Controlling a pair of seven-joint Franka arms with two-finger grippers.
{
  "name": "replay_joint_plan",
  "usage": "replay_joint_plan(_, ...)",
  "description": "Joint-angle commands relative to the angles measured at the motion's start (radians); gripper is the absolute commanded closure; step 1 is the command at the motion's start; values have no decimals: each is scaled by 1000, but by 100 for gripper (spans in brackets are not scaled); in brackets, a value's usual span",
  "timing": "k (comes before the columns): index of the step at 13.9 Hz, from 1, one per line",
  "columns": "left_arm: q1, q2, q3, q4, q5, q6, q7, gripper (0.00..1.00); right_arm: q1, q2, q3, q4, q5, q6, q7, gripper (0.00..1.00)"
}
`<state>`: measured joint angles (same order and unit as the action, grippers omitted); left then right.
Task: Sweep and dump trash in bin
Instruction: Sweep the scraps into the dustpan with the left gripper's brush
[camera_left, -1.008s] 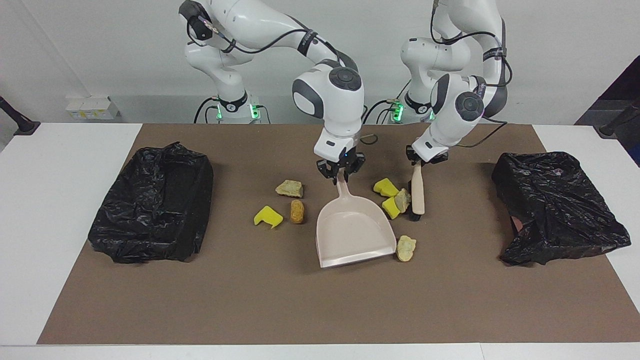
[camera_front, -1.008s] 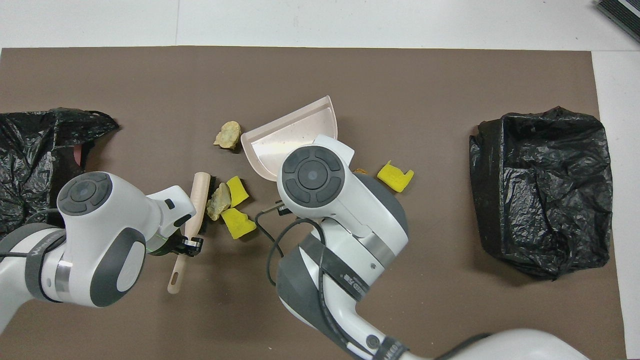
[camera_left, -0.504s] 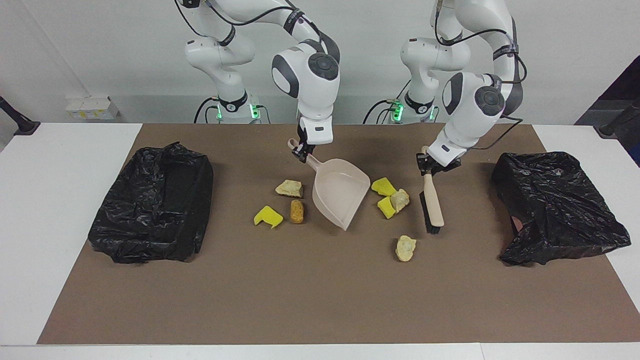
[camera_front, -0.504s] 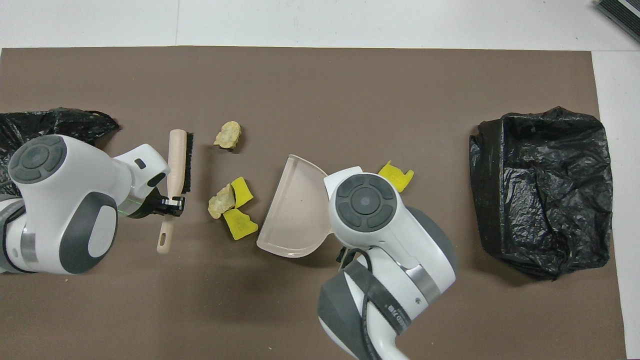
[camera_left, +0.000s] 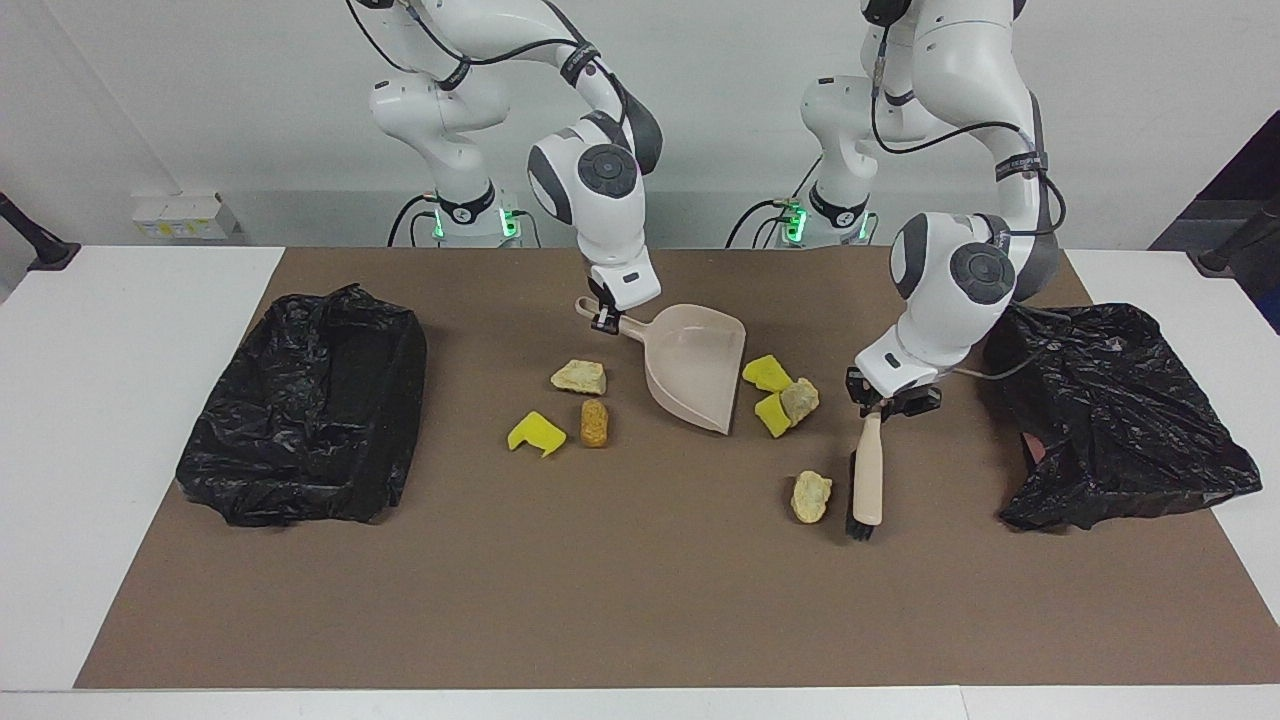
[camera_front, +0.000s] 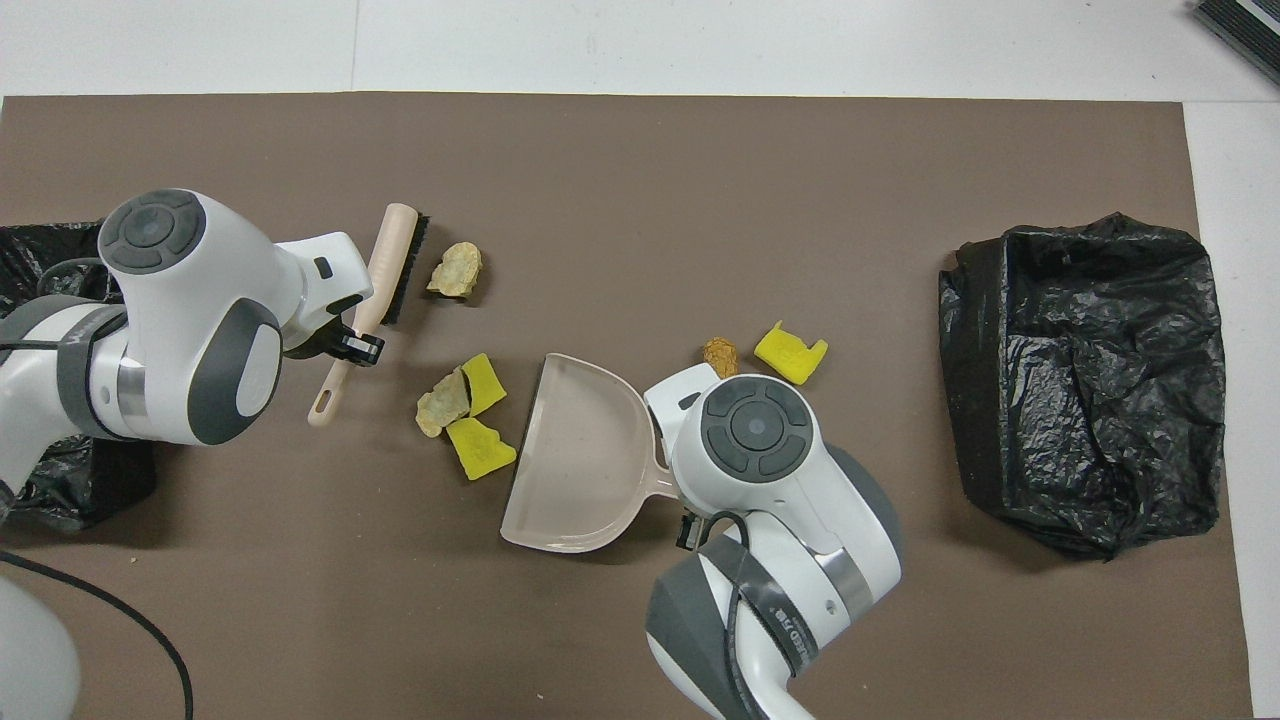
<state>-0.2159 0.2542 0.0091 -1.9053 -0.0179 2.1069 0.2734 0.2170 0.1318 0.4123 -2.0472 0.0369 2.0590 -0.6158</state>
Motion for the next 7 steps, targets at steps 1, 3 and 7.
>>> replay_joint_plan(1, 4, 10, 0, 32, 19, 42, 214, 100, 19, 12, 10, -16, 24, 50, 83, 100)
replay_joint_plan(3, 0, 11, -1, 32, 42, 48, 297, 100, 22, 20, 10, -16, 23, 64, 91, 100)
replay_joint_plan(7, -8, 92, -1, 87, 88, 113, 388, 100, 22, 20, 10, -16, 23, 62, 96, 100)
